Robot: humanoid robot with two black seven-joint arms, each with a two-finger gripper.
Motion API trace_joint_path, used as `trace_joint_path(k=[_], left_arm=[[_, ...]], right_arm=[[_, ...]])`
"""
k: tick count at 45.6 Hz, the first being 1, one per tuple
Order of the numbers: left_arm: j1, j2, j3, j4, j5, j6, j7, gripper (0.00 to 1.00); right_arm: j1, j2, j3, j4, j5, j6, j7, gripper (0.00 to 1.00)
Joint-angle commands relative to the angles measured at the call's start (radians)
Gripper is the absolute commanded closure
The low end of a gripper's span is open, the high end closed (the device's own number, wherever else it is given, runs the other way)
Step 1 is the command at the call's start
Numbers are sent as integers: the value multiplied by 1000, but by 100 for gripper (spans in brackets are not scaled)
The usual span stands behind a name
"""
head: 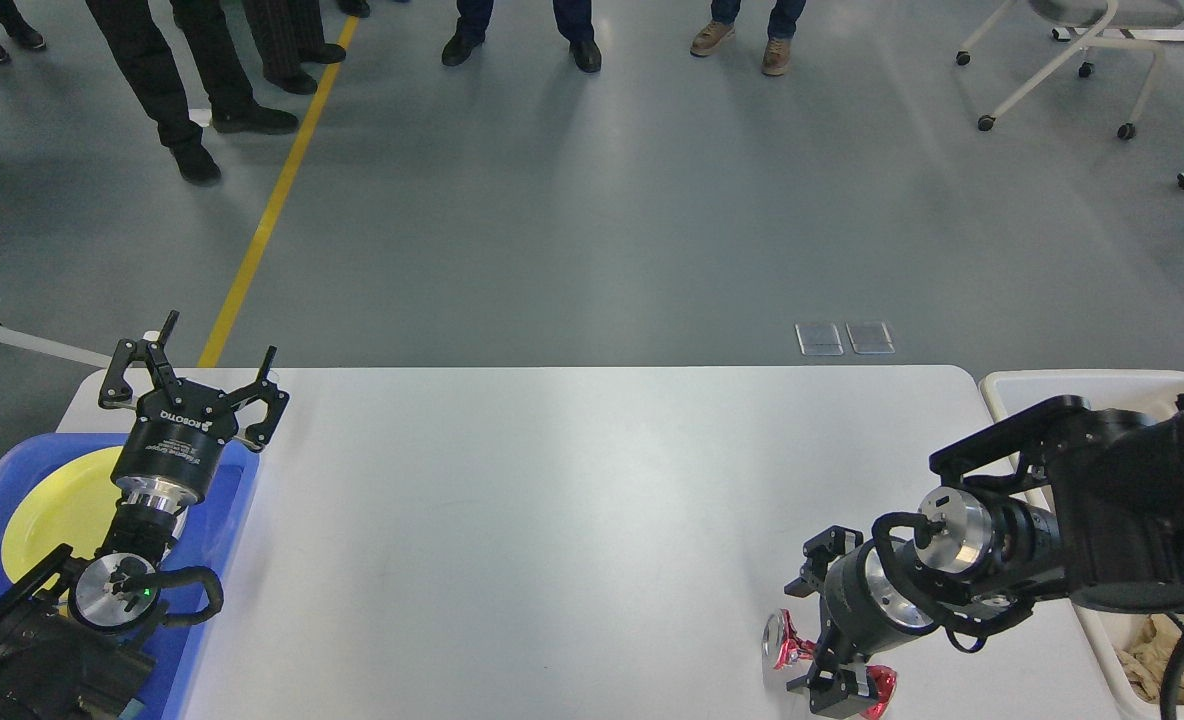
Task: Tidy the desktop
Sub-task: 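Lower the right gripper onto the crushed red can and grasp it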
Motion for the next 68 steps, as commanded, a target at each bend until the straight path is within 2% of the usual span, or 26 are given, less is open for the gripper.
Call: trace_joint_path(k=[1,12,17,33,37,41,55,66,68], left_arm=[[0,0,-1,0,0,0,0,4],[0,0,-1,0,0,0,0,4],[0,0,1,0,0,0,0,4],[0,0,1,0,0,0,0,4],[0,0,-1,0,0,0,0,4],[0,0,-1,0,1,0,0,4],[0,0,1,0,0,0,0,4],[0,0,-1,0,1,0,0,4],[0,0,1,0,0,0,0,4]], right_arm=[[-49,13,1,-47,4,-24,-1,6],[-92,14,-1,-85,4,-69,-1,7],[-106,25,1,-100,3,-66,-1,14],[-148,59,1,-166,4,-70,-1,15],[-154,60,1,-175,4,-69,-1,21],[-163,63,1,-192,4,-69,-3,22],[-172,70,2,-195,4,-69,-3,49],[-194,76,1,-215,6,-70,-6,50],[-195,77,1,-217,8,-69,-7,55]])
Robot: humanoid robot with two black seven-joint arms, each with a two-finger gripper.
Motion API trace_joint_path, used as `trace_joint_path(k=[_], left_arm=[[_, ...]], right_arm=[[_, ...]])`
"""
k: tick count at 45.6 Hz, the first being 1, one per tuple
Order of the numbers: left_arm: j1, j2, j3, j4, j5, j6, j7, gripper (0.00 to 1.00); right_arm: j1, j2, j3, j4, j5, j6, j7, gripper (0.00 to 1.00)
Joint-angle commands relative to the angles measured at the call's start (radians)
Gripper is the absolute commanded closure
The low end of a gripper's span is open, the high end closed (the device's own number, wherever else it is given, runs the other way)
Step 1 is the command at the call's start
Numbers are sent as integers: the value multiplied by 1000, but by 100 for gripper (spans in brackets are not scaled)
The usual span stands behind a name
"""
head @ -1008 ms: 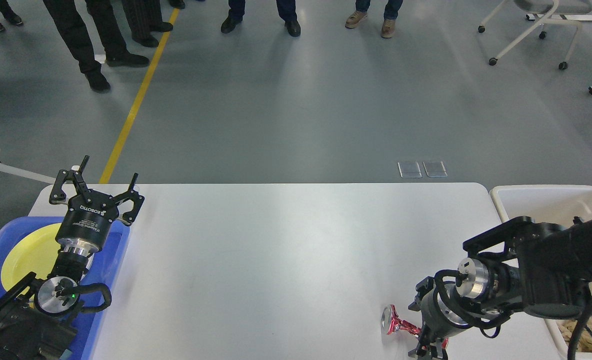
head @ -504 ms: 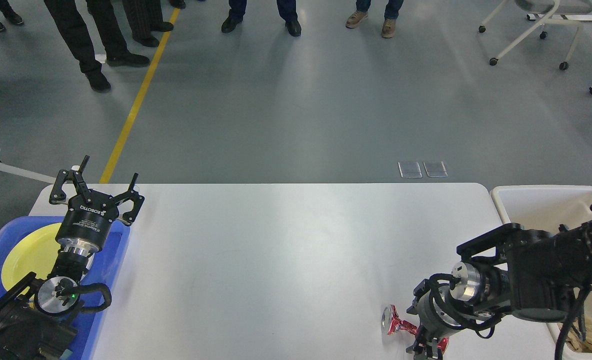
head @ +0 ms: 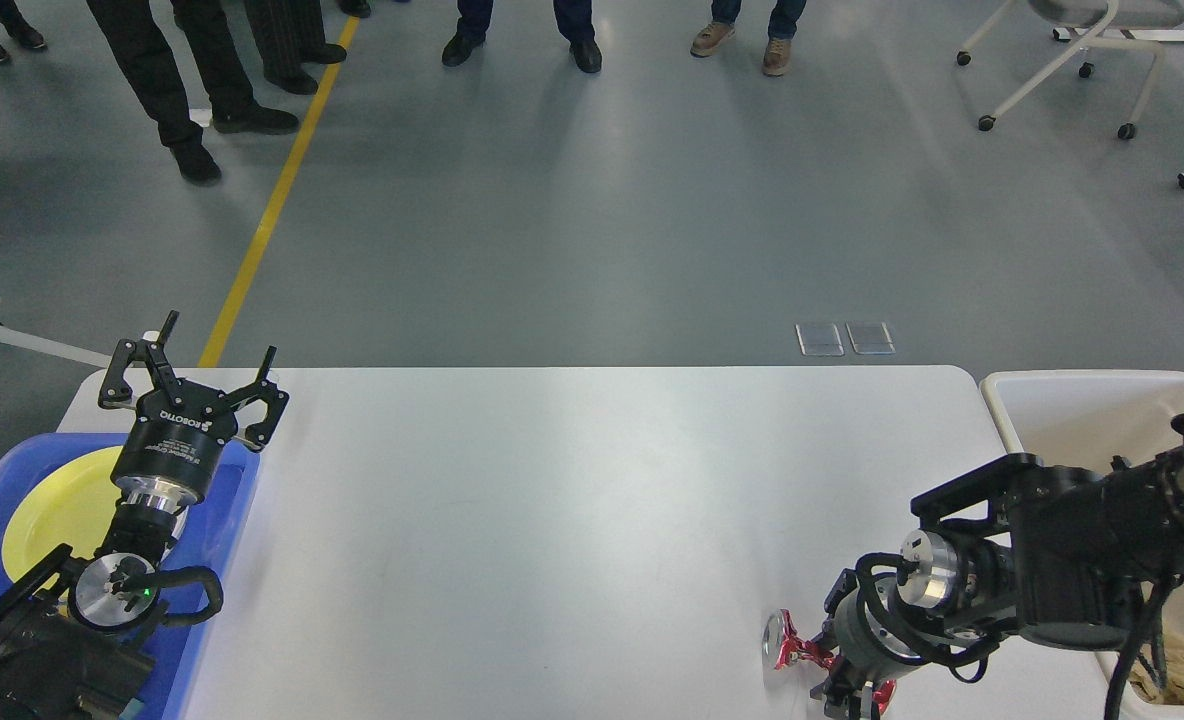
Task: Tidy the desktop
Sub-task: 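Lower the right gripper onto the crushed red can and grasp it, then lift the red can and carry it over the white bin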
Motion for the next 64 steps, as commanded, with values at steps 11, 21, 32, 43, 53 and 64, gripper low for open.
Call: trace_joint_path(k=[11,21,32,43,53,64], left_arm=[[0,0,1,0,0,0,0,4],[0,0,1,0,0,0,0,4],[0,0,-1,0,0,0,0,4],[0,0,1,0,0,0,0,4],[0,0,1,0,0,0,0,4],[0,0,1,0,0,0,0,4]], right_arm=[[10,0,1,-5,2,14,-10,100],[14,-5,0,1,0,17,-30,100],[19,-6,0,2,-3,18,-30,100],[88,-40,-16,79,-20,27,-42,100],[255,-75,-98,182,-247,135,-112,100],[517,-85,-232,298,-521,391,-122,100]])
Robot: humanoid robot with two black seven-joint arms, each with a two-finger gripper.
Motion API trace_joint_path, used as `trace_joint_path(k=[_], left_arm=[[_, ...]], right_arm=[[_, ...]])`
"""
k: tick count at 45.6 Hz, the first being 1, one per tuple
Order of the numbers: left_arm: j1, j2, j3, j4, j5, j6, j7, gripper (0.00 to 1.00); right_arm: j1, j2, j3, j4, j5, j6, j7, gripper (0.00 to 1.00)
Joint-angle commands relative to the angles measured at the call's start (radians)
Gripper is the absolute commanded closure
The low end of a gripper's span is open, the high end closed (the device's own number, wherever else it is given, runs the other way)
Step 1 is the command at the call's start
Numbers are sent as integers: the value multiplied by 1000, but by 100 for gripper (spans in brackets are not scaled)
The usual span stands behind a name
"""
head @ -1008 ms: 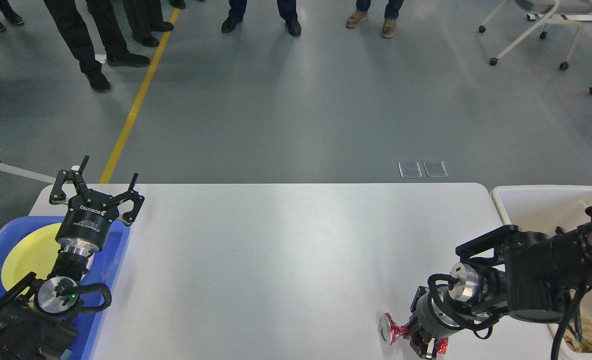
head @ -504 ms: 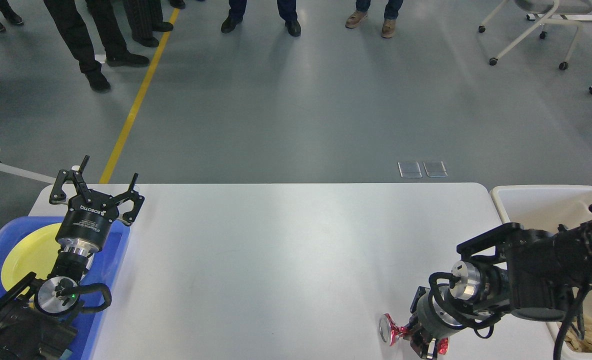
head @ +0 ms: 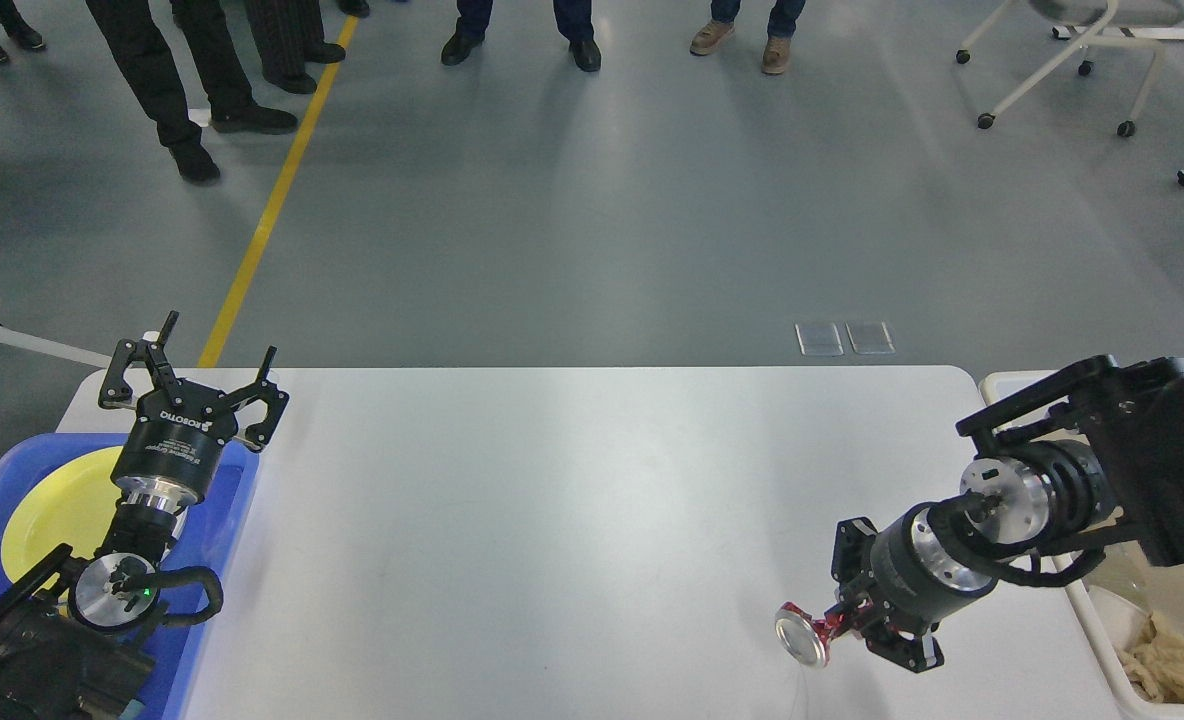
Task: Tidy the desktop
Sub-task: 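Lift the red can and carry it over the white bin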
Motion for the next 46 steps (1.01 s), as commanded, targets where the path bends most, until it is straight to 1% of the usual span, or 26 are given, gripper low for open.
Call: trace_joint_path(k=[1,7,14,19,30,46], left_arm=[[0,0,0,0,1,0,0,4],[0,0,0,0,-1,0,0,4],[0,0,-1,0,-1,0,0,4],[0,0,0,0,1,0,0,4],[0,0,-1,0,-1,0,0,4],[0,0,-1,0,-1,0,0,4]], right_arm=[[142,-4,-61,47,-177,146,-1,100],[303,-16,-127,89,-367,289,1,100],[461,-51,-131,118,-634,482,8,100],[547,-59,-128,129,-688,553,11,100],[624,-53,-125,153,-725,569,16,100],[624,-57,-148,144,-737,552,18,100]])
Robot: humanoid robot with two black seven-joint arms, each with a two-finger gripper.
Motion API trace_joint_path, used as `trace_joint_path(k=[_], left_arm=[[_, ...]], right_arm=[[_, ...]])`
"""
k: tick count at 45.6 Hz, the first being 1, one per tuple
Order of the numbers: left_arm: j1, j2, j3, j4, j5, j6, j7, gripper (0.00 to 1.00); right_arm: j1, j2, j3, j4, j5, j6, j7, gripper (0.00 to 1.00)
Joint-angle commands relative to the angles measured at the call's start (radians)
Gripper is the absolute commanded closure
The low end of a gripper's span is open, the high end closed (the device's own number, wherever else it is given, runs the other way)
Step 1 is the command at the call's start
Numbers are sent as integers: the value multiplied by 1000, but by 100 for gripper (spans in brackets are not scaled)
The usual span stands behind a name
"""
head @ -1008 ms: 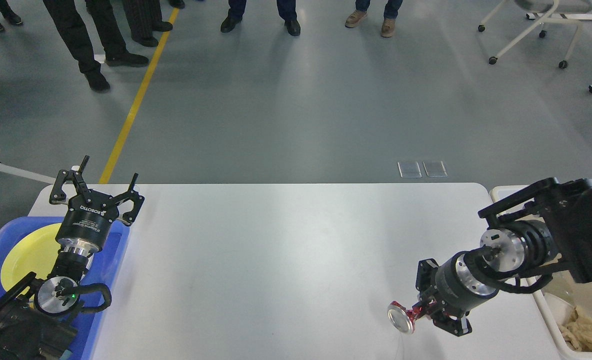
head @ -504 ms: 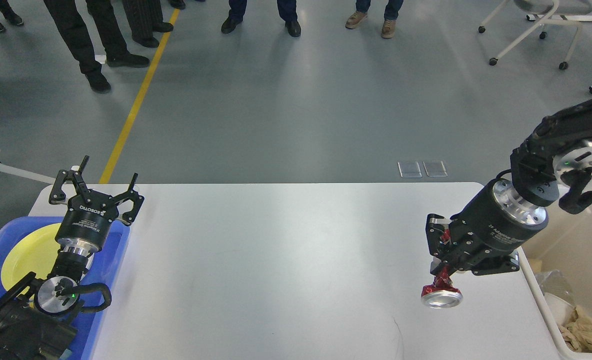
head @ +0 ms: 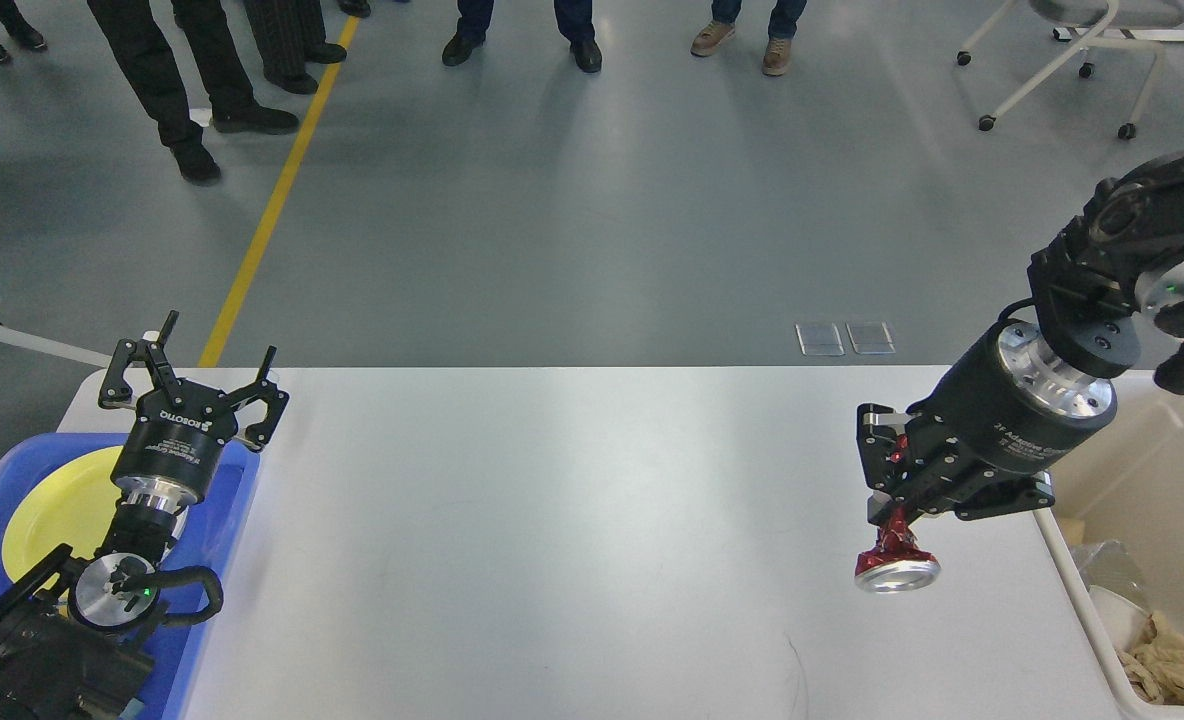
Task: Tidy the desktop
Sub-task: 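Lift the red can and carry it over the white bin, then lower the red can into the bin and open the right gripper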
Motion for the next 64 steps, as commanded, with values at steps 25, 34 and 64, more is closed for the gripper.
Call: trace_joint_path(k=[25,34,64], left_arm=[[0,0,-1,0,0,0,0,4],[0,0,1,0,0,0,0,4],[0,0,1,0,0,0,0,4]], right_arm=[[-131,-90,-345,-248,-83,-129,190,100],[-440,-205,-316,-577,-80,-169,189,100],[-1449,-179,216,-1453,-78,-468,190,100]])
